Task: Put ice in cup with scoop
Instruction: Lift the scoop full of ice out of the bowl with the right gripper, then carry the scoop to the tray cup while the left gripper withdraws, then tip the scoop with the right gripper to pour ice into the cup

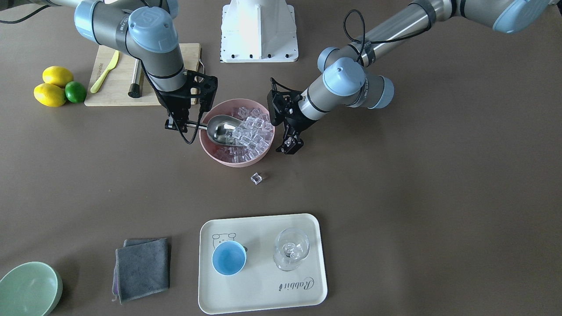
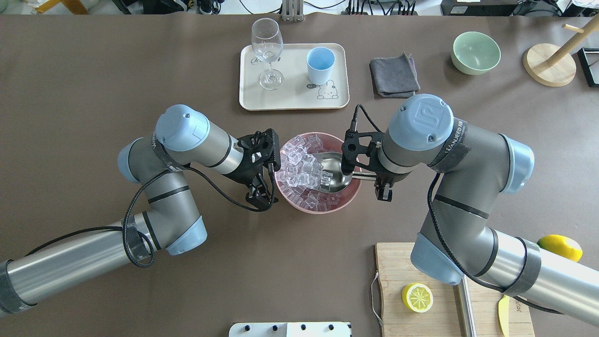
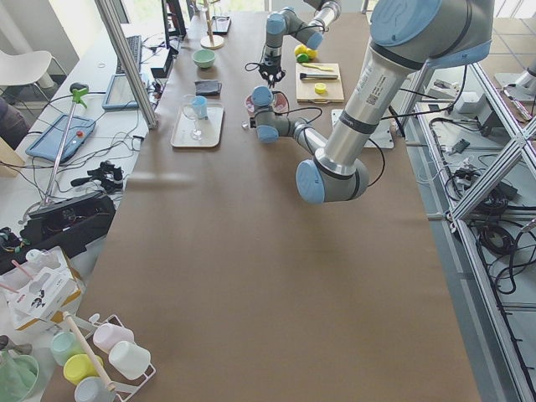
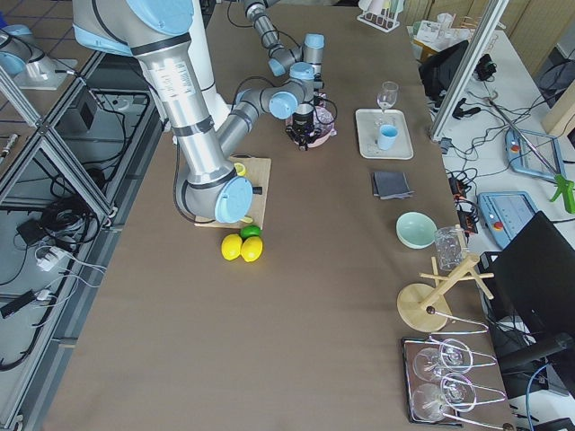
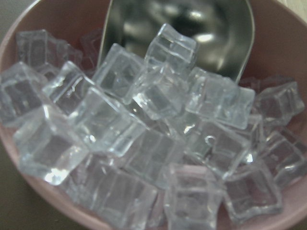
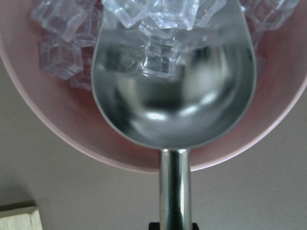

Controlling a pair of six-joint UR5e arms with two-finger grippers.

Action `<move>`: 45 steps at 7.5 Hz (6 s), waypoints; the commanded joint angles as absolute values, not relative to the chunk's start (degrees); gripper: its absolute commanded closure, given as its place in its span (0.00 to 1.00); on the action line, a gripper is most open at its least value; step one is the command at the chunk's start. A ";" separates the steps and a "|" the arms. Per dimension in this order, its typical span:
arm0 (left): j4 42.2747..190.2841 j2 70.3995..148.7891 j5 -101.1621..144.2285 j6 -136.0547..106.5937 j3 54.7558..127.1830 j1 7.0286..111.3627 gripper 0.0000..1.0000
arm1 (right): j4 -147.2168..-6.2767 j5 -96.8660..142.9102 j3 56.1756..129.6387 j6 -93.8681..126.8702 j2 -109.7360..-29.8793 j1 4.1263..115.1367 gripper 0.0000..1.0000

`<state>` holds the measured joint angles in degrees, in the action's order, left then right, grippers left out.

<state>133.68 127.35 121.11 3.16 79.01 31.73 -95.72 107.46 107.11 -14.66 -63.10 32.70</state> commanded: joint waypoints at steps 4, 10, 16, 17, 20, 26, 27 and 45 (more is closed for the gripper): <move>133.68 127.00 121.20 3.16 79.10 31.73 0.02 | -88.69 110.99 106.08 -9.41 -63.81 32.96 1.00; 133.77 127.00 121.20 3.16 79.19 31.73 0.02 | -83.88 116.98 106.61 -3.63 -65.64 37.35 1.00; 133.68 127.09 121.11 3.16 79.37 31.73 0.02 | -83.49 119.52 111.09 12.02 -68.82 40.76 1.00; 133.68 127.00 121.20 3.08 79.54 31.73 0.02 | -85.67 119.53 110.92 13.87 -68.30 42.43 1.00; 133.68 124.99 121.46 3.51 81.99 31.99 0.02 | -96.55 120.14 110.22 13.98 -63.56 48.76 1.00; 132.98 120.59 121.73 -3.54 87.10 33.39 0.02 | -102.99 126.91 85.37 4.16 -45.55 53.70 1.00; 132.89 119.98 121.73 -6.74 87.97 33.66 0.02 | -105.97 126.91 83.60 1.61 -43.96 53.96 1.00; 83.85 93.17 124.77 3.03 101.90 84.10 0.01 | -128.65 119.62 75.80 -13.10 -32.32 54.32 1.00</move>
<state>84.35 94.88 121.84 -4.16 105.52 81.60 -126.18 120.00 71.21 -12.85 -30.12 54.55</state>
